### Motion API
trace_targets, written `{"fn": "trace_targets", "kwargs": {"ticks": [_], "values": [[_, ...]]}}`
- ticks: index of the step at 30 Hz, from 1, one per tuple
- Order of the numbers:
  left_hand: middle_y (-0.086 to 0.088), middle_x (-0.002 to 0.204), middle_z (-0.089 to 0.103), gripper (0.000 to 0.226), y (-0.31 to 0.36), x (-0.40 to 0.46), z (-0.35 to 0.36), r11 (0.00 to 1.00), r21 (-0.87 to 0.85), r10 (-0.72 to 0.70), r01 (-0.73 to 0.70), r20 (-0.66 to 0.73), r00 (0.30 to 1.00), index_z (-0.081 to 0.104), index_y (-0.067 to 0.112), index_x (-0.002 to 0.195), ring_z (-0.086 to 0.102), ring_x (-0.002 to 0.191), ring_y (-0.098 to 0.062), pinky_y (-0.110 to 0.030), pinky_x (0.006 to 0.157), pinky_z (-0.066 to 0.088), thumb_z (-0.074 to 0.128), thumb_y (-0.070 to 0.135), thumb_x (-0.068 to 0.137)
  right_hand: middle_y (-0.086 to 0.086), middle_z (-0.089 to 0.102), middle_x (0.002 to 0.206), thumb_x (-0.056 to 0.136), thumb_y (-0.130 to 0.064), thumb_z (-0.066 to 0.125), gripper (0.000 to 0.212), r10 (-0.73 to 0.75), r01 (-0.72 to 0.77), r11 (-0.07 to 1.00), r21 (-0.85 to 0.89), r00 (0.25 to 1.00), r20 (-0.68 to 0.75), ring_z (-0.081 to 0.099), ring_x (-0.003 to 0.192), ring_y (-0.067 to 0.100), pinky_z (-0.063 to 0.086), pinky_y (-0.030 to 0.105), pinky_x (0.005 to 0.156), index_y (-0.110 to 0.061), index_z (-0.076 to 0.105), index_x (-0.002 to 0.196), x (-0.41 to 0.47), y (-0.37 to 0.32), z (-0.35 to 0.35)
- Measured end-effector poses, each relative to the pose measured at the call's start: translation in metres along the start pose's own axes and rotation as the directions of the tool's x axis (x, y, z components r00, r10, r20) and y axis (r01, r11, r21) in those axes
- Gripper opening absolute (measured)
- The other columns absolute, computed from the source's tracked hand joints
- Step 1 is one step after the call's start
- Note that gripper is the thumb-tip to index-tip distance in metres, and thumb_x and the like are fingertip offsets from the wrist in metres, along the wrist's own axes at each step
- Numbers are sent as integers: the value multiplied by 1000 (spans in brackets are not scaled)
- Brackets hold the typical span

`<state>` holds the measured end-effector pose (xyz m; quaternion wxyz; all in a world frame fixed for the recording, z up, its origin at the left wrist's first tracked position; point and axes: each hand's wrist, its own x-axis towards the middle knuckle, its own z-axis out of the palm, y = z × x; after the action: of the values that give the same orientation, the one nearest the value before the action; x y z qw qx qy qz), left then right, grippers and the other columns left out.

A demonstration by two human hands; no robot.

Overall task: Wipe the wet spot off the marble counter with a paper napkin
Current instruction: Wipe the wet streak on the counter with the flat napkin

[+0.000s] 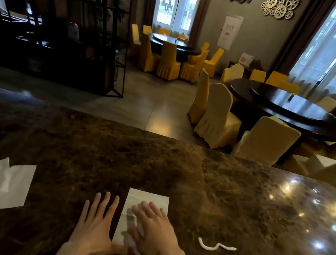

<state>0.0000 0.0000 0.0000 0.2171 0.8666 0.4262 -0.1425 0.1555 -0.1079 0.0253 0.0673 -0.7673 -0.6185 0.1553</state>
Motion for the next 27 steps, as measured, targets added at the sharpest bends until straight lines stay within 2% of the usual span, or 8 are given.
{"fn": "trace_targets", "kwargs": {"ticks": [6,10,15,18,20,22,25,27], "values": [[-2,153,-48,158,-3,1,3,999,39,17,-17,1,1000,-42,26,137,-46,141,-25,-54,121,-25,51,108,39,4,13,163,100,-41,50,55,-58,56,996,-73,998,-32,4,149,28,13,49,120,-33,25,148,-1,-4,16],[-2,156,-46,163,-5,2,5,999,44,19,-19,-3,1000,-41,24,141,-46,141,-26,-55,122,-22,46,111,35,1,38,152,99,-37,50,36,-93,76,994,-82,968,-235,26,144,24,28,44,115,-29,47,134,-9,8,27],[-3,156,-46,165,-3,2,3,999,46,20,-20,-4,1000,-39,24,145,-45,141,-26,-55,122,-22,42,113,33,-8,64,114,92,-21,59,14,-62,51,998,-38,911,-408,57,108,13,48,26,80,-27,66,103,-22,24,32],[-1,156,-45,163,13,5,3,998,32,61,-60,-36,997,-37,25,147,-44,142,-23,-53,122,-22,40,113,35,-10,66,86,95,-27,53,10,198,-68,947,314,892,-406,60,80,9,44,28,60,-26,61,89,-29,36,23],[0,157,-44,161,29,7,5,995,16,102,-102,-57,993,-36,26,149,-43,143,-21,-52,123,-22,41,113,38,-9,65,72,97,-25,56,19,417,-81,763,641,820,-392,59,68,6,45,29,59,-23,64,80,-33,50,12],[1,158,-43,160,48,9,9,990,3,144,-144,-65,987,-35,26,150,-43,143,-20,-51,123,-22,42,112,39,-7,64,67,98,-19,57,25,651,-54,504,862,679,-338,57,66,8,44,30,59,-17,67,75,-42,68,-5],[1,159,-41,159,79,13,18,983,1,181,-182,-90,979,-34,25,151,-42,144,-19,-51,123,-22,39,113,40,5,71,83,103,-27,52,27,858,-45,88,995,511,-53,65,78,24,53,37,64,-17,73,89,-66,110,-27],[1,160,-40,155,98,16,26,980,16,197,-196,-101,975,-33,25,151,-41,145,-19,-50,123,-21,36,113,43,12,73,89,103,-28,53,27,904,50,-53,997,428,26,67,79,29,55,41,67,-13,73,94,-89,140,-36]]}}
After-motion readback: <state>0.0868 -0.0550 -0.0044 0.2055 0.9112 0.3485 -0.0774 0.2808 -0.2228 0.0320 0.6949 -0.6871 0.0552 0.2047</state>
